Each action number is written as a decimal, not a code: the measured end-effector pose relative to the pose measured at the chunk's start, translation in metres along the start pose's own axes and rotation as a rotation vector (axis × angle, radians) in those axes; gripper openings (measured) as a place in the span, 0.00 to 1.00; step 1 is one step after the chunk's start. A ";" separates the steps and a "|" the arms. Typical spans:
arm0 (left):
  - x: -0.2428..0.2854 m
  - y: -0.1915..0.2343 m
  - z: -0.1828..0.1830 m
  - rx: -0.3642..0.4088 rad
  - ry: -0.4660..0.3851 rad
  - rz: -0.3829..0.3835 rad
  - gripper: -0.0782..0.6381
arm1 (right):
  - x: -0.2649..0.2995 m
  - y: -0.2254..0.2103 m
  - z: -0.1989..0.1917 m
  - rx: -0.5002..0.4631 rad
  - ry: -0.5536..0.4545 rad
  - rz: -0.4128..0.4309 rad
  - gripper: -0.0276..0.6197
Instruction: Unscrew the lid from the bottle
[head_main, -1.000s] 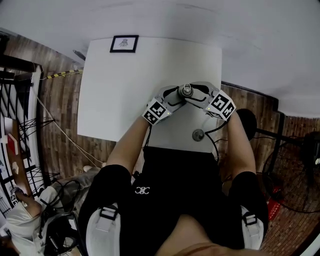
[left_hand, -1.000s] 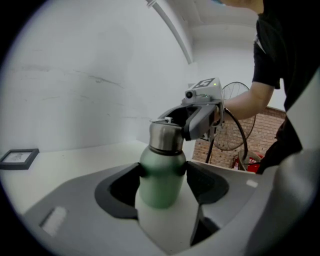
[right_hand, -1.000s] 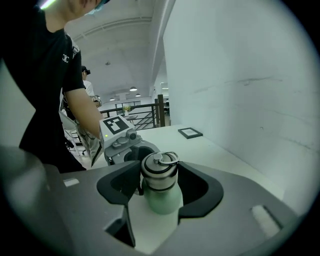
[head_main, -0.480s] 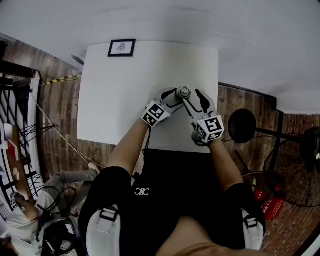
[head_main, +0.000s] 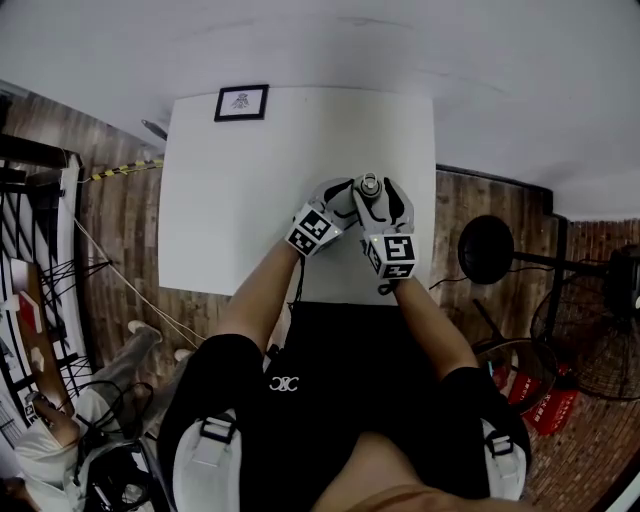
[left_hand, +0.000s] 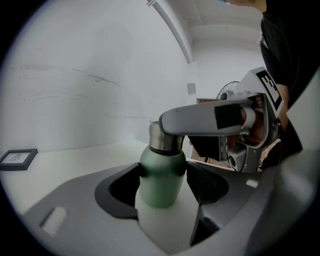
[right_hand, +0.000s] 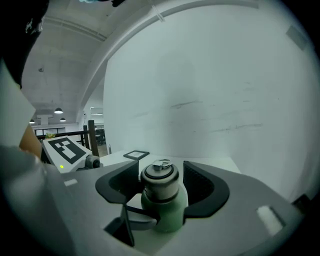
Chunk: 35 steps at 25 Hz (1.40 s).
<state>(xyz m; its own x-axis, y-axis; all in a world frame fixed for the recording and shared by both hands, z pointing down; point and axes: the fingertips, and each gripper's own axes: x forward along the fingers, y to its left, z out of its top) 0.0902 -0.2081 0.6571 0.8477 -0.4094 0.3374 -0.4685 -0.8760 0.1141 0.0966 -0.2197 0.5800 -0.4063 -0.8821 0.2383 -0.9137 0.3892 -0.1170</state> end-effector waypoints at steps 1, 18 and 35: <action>-0.006 0.009 0.000 -0.003 0.001 -0.004 0.59 | 0.011 0.009 0.000 -0.005 0.013 0.005 0.43; 0.010 -0.027 -0.003 0.020 0.005 0.016 0.59 | -0.017 0.002 -0.008 -0.187 0.076 0.359 0.43; 0.016 -0.014 -0.032 0.098 0.128 0.020 0.54 | -0.012 -0.001 -0.013 -0.262 0.172 0.630 0.43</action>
<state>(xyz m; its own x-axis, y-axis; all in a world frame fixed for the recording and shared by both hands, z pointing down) 0.1025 -0.1940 0.6910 0.7968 -0.3971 0.4555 -0.4534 -0.8912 0.0161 0.1021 -0.2060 0.5897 -0.8350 -0.4219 0.3532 -0.4677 0.8824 -0.0517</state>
